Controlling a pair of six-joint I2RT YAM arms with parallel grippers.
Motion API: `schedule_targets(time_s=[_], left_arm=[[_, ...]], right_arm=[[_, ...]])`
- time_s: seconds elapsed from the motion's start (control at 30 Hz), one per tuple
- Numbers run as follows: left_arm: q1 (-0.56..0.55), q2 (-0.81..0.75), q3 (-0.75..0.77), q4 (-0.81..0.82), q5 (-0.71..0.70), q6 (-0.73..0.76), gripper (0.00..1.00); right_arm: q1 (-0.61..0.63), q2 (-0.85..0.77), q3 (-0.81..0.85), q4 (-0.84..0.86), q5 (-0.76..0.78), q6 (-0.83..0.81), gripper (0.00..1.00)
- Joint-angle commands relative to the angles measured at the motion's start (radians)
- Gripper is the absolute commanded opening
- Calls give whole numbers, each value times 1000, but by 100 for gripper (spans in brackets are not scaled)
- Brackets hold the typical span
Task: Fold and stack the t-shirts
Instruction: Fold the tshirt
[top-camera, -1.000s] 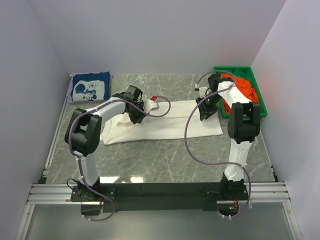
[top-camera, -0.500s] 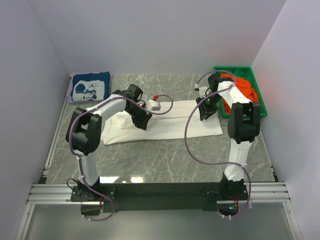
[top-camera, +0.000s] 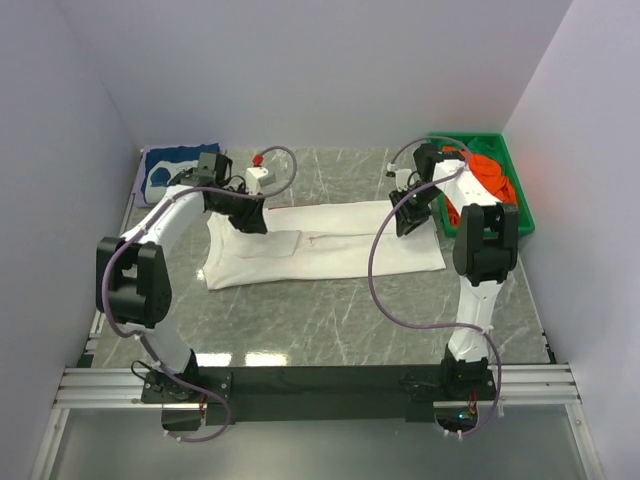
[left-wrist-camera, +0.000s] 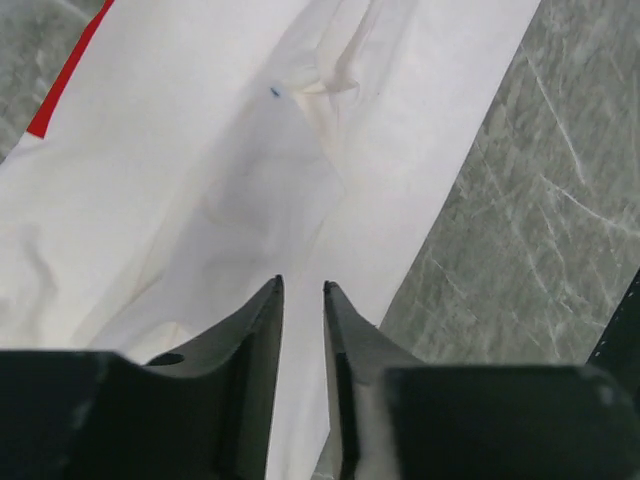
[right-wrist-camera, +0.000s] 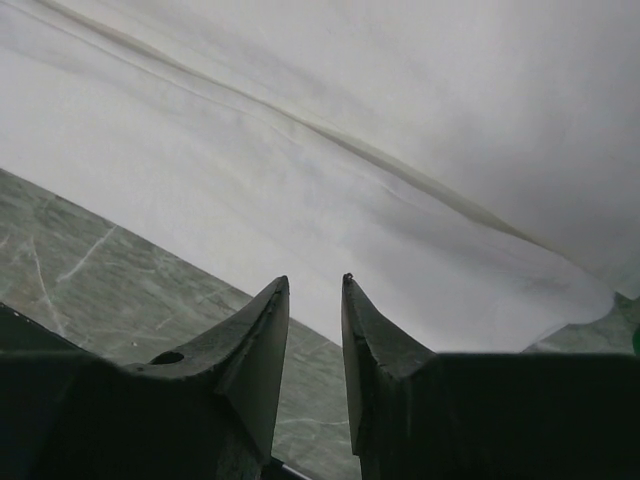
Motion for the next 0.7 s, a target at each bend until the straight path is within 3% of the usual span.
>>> schedule_targets(time_s=[0.0,0.1,0.4,0.53,0.67], left_arm=[[27,2,-49,-13,54,-73,27],[72,112,-49,33,19,-159,22],[110,367,133,103,-132,-296,21],[113,392,211,78,-143,-278,25],[115,293,175,92,-176,-213,32]], right_arm=[[17,33,57,12,-32,8,34],[26,62,68,27,-10,11,34],[55,163,86,53,121,37,34],[85,142,16,50,153,31,35],[123,41,-165,70,135,24,34]])
